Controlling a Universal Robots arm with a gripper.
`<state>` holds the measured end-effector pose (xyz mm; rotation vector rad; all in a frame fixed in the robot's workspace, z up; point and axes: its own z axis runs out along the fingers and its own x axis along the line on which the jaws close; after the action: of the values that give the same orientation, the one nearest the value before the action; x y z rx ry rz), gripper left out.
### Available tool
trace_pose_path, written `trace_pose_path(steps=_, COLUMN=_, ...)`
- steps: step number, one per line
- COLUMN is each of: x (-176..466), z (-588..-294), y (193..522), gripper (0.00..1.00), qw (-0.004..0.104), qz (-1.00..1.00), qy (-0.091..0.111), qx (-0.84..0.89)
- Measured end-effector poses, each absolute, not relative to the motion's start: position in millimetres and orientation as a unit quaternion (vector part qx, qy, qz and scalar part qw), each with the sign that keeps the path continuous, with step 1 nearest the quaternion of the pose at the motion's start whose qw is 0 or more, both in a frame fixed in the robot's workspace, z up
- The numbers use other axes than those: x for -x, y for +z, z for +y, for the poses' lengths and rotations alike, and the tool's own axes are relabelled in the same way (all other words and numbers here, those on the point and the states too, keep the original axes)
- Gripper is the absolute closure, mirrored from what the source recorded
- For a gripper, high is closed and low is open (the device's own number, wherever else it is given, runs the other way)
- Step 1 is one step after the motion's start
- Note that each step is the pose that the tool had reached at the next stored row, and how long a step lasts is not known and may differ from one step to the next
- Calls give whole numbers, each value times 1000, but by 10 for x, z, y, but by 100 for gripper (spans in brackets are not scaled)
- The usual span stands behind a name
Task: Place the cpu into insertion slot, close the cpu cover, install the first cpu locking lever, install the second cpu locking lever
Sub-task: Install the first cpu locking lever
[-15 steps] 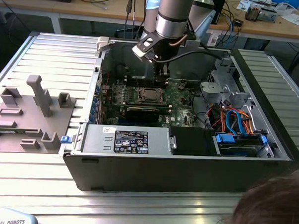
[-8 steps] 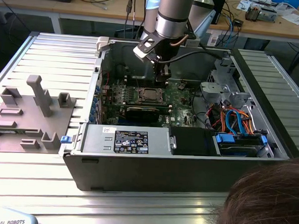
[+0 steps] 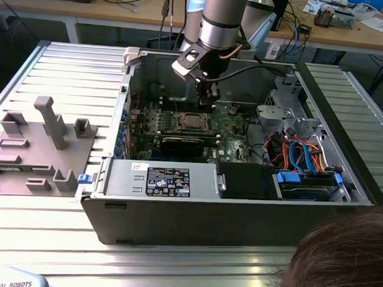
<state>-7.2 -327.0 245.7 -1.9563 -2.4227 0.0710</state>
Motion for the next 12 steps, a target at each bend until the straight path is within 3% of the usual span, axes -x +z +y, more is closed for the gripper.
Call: trace_pose_path(steps=12, x=72, z=-3270, y=2457, gripper=89, qw=13, qz=-799, qy=23, qx=601)
